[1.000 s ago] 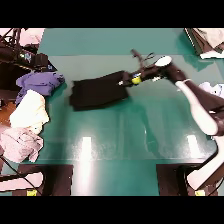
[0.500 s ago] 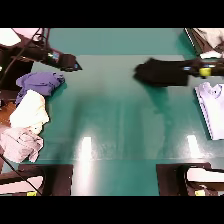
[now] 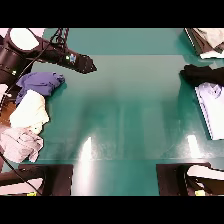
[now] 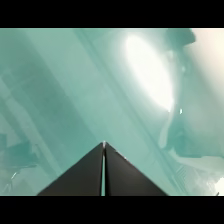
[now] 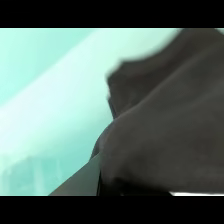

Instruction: Fold the shirts.

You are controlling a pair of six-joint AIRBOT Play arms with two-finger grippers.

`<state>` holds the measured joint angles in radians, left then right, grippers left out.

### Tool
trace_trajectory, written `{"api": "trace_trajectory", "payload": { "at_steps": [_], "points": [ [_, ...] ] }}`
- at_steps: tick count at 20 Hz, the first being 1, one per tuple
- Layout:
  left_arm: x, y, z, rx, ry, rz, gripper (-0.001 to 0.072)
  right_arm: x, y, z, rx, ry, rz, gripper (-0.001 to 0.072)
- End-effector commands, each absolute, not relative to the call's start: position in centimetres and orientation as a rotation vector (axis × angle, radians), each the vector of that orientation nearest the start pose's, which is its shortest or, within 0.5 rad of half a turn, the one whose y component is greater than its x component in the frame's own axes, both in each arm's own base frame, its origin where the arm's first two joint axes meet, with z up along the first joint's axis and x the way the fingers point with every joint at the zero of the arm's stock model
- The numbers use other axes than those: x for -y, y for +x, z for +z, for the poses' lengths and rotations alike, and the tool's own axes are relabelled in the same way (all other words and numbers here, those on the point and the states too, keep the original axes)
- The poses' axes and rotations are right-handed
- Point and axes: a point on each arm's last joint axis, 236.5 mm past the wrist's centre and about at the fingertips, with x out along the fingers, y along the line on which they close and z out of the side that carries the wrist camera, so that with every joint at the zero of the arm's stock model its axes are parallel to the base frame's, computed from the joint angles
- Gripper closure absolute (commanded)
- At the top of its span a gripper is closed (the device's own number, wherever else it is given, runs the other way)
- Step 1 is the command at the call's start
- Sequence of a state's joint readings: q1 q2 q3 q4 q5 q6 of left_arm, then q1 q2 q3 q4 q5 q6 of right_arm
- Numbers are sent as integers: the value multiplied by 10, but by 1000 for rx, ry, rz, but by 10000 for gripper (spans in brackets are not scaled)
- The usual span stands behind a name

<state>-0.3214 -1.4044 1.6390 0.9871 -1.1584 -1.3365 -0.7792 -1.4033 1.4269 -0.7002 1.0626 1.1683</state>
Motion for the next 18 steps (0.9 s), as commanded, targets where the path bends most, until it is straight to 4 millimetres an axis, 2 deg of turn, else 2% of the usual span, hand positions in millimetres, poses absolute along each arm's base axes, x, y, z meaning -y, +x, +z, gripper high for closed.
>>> {"api": "trace_trajectory", "payload": {
  "at_steps": [1, 4, 11, 13, 18],
  "points": [
    [265, 414, 175, -883, -108, -786, 682, 228, 445, 188, -531, 617, -80, 693],
    [265, 414, 175, -883, -107, -786, 682, 230, 438, 222, -516, 545, -69, 693],
    [264, 414, 174, -886, -101, -785, 682, 238, 404, 246, -539, 540, -112, 693],
    [264, 414, 174, -883, -93, -787, 682, 252, 383, 242, -577, 538, -193, 693],
    [260, 414, 171, -891, -73, -776, 682, 269, 335, 211, -771, 522, -382, 691]
  ]
}}
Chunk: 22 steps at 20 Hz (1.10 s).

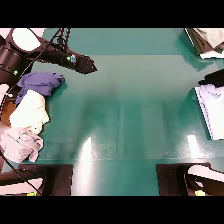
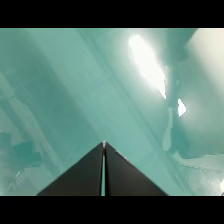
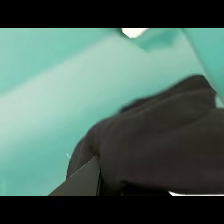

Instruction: Fold the shirts.

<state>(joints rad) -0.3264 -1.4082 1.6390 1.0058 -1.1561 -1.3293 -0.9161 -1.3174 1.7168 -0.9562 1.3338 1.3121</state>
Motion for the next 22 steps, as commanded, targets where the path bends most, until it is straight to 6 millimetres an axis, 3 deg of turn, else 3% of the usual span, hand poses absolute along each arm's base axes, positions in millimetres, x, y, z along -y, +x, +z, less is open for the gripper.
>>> {"api": "trace_trajectory", "payload": {
  "at_steps": [1, 6, 7, 10, 12, 16, 18, 22],
  "points": [
    [259, 415, 170, -891, -69, -773, 682, 266, 326, 203, -820, 543, -396, 691],
    [256, 417, 168, -889, -49, -757, 682, 269, 273, 171, -1041, 605, -557, 685],
    [255, 418, 167, -888, -45, -754, 682, 270, 264, 168, -1073, 610, -585, 656],
    [254, 418, 167, -879, -20, -763, 682, 270, 248, 162, -1138, 610, -623, 299],
    [254, 418, 167, -880, -20, -763, 681, 266, 245, 161, -1155, 618, -618, 241],
    [254, 418, 167, -879, -21, -763, 681, 258, 250, 161, -1148, 657, -597, 242],
    [254, 419, 168, -876, -22, -762, 681, 229, 276, 167, -1119, 709, -463, 244],
    [255, 421, 170, -863, -27, -758, 681, 134, 333, 184, -1116, 682, -108, 285]
  ]
}}
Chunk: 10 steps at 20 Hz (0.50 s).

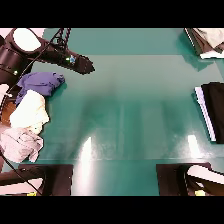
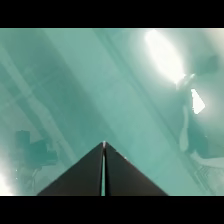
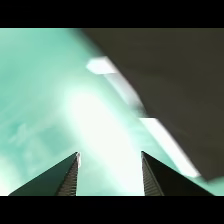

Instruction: Fold the shirts.

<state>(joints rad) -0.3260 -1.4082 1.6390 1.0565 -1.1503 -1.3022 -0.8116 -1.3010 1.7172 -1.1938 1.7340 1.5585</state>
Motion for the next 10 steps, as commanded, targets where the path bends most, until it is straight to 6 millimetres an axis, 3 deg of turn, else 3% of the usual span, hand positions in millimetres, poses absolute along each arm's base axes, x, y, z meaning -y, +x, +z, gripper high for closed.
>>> {"api": "trace_trajectory", "payload": {
  "at_steps": [1, 3, 4, 5, 6, 10],
  "points": [
    [255, 419, 168, -875, -26, -764, 681, 110, 343, 184, -1136, 638, -46, 285],
    [255, 420, 169, -869, -29, -763, 681, 66, 357, 185, -1166, 558, 61, 288],
    [255, 421, 170, -864, -31, -761, 681, 43, 362, 185, -1175, 521, 113, 345],
    [256, 422, 171, -857, -32, -759, 681, 19, 364, 185, -1189, 474, 175, 541],
    [256, 423, 172, -853, -33, -757, 681, -2, 366, 186, -1196, 422, 237, 681],
    [256, 423, 172, -854, -33, -758, 681, -72, 369, 187, -1193, 278, 399, 691]
  ]
}}
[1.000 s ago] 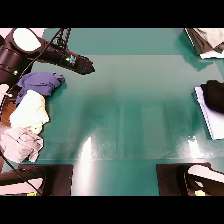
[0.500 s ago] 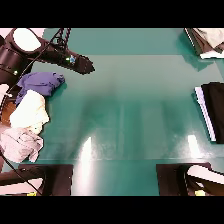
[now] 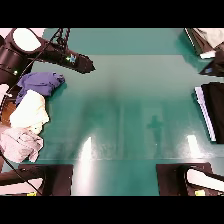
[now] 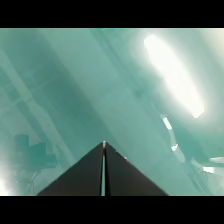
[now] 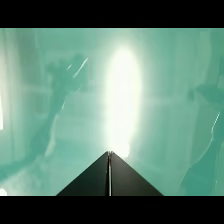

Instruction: Fold the shirts.

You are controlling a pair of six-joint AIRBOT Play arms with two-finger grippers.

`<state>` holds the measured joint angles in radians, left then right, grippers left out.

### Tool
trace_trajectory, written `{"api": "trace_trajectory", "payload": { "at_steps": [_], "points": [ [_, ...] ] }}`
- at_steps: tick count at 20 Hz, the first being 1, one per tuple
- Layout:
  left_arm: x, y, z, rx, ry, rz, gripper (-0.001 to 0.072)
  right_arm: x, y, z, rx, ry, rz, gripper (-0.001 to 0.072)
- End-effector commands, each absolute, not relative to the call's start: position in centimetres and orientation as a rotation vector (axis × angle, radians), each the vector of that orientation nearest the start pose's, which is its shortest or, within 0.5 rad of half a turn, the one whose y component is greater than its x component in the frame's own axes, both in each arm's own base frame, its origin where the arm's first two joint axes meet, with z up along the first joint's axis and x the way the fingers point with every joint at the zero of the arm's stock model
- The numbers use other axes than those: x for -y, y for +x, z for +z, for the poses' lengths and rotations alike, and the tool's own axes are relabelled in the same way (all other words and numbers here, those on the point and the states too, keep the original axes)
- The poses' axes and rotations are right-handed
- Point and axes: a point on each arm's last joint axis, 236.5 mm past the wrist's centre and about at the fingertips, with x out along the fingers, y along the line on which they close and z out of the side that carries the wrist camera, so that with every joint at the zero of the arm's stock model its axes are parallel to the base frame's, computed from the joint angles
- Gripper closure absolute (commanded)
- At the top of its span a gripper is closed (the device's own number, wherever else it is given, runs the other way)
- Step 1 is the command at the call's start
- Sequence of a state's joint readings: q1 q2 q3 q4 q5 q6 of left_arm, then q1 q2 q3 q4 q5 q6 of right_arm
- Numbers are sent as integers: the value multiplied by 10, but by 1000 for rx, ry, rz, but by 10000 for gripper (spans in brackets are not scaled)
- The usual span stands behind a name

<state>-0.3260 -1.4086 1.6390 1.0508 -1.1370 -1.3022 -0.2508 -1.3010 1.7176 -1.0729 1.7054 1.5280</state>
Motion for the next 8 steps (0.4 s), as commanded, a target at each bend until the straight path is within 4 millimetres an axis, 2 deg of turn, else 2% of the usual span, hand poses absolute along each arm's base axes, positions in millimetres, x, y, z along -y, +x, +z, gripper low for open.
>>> {"api": "trace_trajectory", "payload": {
  "at_steps": [1, 4, 8],
  "points": [
    [256, 423, 172, -854, -33, -758, 681, -84, 369, 188, -1185, 260, 426, 690],
    [256, 423, 172, -854, -33, -758, 681, -108, 370, 191, -1167, 229, 475, 690],
    [256, 423, 172, -854, -33, -758, 681, -115, 365, 190, -1179, 217, 495, 691]
  ]
}}
